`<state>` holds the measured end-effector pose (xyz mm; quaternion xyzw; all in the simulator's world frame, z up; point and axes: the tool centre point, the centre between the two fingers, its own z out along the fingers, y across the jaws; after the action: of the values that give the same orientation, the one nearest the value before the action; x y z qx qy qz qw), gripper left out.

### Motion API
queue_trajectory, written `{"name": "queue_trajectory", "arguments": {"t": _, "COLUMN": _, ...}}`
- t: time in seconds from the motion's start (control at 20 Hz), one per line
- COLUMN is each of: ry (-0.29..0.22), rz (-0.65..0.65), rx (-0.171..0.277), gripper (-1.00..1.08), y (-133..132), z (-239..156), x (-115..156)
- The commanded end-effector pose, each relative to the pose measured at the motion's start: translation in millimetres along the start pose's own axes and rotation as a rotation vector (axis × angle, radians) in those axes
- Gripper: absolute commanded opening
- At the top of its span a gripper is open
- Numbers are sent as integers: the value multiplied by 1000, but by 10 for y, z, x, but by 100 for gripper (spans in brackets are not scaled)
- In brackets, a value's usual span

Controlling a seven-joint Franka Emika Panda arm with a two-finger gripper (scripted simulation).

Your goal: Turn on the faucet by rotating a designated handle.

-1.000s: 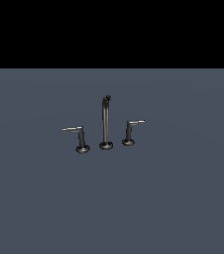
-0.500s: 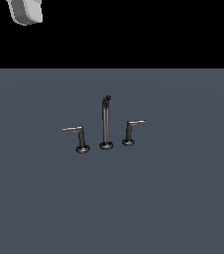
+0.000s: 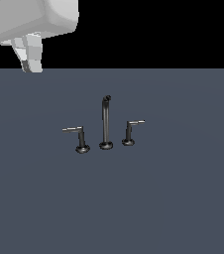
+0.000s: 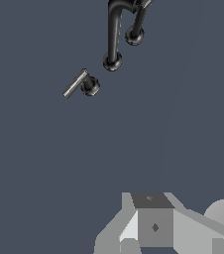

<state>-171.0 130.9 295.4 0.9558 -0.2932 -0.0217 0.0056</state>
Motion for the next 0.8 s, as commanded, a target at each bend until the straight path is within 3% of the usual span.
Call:
{"name": "queue_trajectory", "arguments": {"t": 0.0, "ry": 1, "rz": 49, "rx": 5, "gripper": -100, "y": -123, "z": 130, "x": 56}}
{"name": "queue_trajectory", "arguments": {"t": 0.75, "ry": 6, "rz": 301, "rx": 23, "gripper": -100, "y": -693, "z": 788, "x": 468}}
